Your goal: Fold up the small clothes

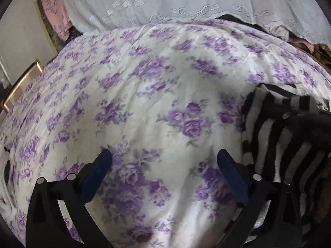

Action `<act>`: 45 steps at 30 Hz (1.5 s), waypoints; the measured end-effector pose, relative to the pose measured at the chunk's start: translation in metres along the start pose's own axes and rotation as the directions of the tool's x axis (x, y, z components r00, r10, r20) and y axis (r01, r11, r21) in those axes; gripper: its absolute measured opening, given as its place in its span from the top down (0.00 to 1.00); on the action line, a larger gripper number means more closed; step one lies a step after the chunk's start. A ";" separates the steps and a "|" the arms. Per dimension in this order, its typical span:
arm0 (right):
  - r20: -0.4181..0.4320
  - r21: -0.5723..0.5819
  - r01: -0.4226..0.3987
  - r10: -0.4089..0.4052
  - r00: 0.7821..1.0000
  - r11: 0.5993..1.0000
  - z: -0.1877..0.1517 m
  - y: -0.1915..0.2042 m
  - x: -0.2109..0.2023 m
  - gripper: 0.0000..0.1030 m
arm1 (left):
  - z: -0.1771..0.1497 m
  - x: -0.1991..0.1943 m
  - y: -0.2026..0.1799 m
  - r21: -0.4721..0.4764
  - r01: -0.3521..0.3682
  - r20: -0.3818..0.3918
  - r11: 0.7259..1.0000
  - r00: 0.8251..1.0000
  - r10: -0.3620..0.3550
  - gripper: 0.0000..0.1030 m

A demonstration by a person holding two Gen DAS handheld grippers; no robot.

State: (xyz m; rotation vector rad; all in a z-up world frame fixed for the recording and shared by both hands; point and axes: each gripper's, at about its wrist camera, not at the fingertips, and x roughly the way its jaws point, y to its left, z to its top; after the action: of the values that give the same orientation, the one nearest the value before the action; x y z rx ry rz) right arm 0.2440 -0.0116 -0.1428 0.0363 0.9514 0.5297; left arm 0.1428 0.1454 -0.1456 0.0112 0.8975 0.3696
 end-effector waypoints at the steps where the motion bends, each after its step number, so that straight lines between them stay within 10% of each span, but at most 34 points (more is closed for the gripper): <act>1: 0.037 0.032 -0.044 0.043 0.998 0.999 -0.003 -0.005 -0.017 0.35 | 0.000 -0.001 -0.003 0.012 -0.004 0.009 1.000 1.000 0.004 0.04; 7: 0.215 0.140 0.047 -0.077 0.974 0.989 -0.042 -0.068 -0.119 0.31 | -0.001 -0.005 -0.016 0.073 -0.030 0.041 0.997 0.999 0.027 0.04; 12: 0.176 0.389 0.062 -0.140 0.974 0.919 -0.088 -0.154 -0.152 0.31 | -0.001 -0.001 -0.020 0.085 -0.027 0.031 0.996 0.999 0.025 0.04; 17: 0.102 0.415 0.079 -0.133 0.986 0.906 -0.107 -0.161 -0.126 0.29 | -0.002 0.006 -0.015 0.064 0.001 -0.003 0.998 1.000 0.000 0.04; 23: 0.150 0.292 0.148 -0.198 0.969 0.945 -0.099 -0.121 -0.123 0.84 | -0.002 0.010 -0.015 0.060 0.011 -0.025 0.998 1.000 -0.009 0.04; 31: 0.210 0.319 0.258 -0.334 0.919 0.912 -0.136 -0.133 -0.188 0.98 | -0.002 0.010 -0.016 0.065 0.004 -0.025 0.998 1.000 -0.002 0.04; 34: 0.101 0.386 0.266 -0.327 0.940 0.883 -0.164 -0.160 -0.176 0.98 | -0.002 0.009 -0.016 0.072 -0.002 -0.029 0.997 1.000 0.004 0.04; 37: 0.176 0.464 0.166 -0.274 0.945 0.870 -0.174 -0.170 -0.193 0.94 | 0.005 -0.002 -0.013 0.075 -0.008 -0.019 0.997 1.000 0.010 0.04; 43: 0.243 0.317 0.087 -0.170 0.955 0.944 -0.137 -0.130 -0.201 0.94 | 0.044 -0.026 -0.054 0.161 0.085 0.013 0.983 0.996 -0.088 0.04; 45: 0.209 0.299 0.082 -0.149 0.966 0.951 -0.129 -0.125 -0.182 0.69 | 0.052 -0.012 -0.079 0.221 0.057 0.005 0.974 0.998 -0.060 0.04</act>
State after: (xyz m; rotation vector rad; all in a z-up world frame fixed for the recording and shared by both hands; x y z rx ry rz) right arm 0.1099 -0.2278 -0.1117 0.2968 0.7915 0.2666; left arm 0.2005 0.0748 -0.1164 0.1913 0.9214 0.2129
